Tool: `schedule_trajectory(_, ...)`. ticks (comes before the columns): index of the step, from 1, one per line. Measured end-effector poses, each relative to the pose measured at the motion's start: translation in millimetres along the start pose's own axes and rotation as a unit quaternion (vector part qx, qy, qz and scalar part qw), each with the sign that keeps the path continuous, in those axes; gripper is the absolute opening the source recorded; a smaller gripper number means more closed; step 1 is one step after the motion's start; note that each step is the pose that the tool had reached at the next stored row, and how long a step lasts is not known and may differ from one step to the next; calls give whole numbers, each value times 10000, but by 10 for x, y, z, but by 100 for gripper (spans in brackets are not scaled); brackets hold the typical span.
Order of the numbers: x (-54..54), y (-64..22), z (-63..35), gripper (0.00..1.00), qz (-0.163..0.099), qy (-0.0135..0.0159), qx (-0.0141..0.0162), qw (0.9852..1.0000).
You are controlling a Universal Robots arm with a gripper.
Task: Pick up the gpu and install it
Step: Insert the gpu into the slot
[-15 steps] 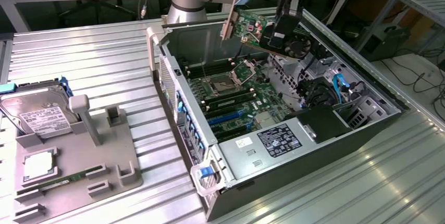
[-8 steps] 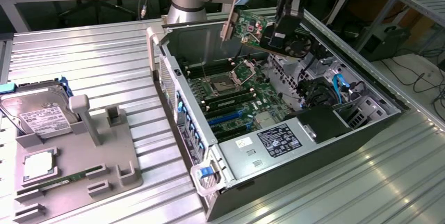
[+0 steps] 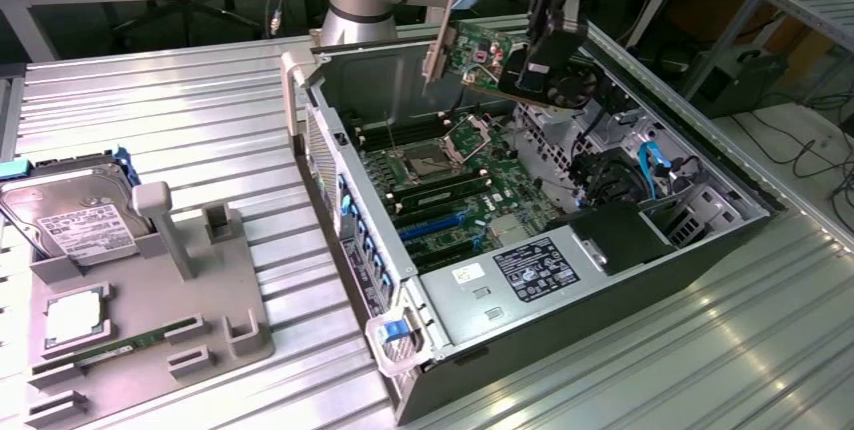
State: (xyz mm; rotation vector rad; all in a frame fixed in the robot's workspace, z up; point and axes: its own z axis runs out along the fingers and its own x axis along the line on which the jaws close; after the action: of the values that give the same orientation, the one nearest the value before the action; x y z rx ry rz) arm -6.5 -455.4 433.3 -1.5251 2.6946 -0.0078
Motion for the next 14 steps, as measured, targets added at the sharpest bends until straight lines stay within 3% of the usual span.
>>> schedule_trajectory(9,2,-1,0,27,-436,-12,-16,9990)
schedule_trajectory(14,3,-2,0,27,-555,-17,-16,9985)
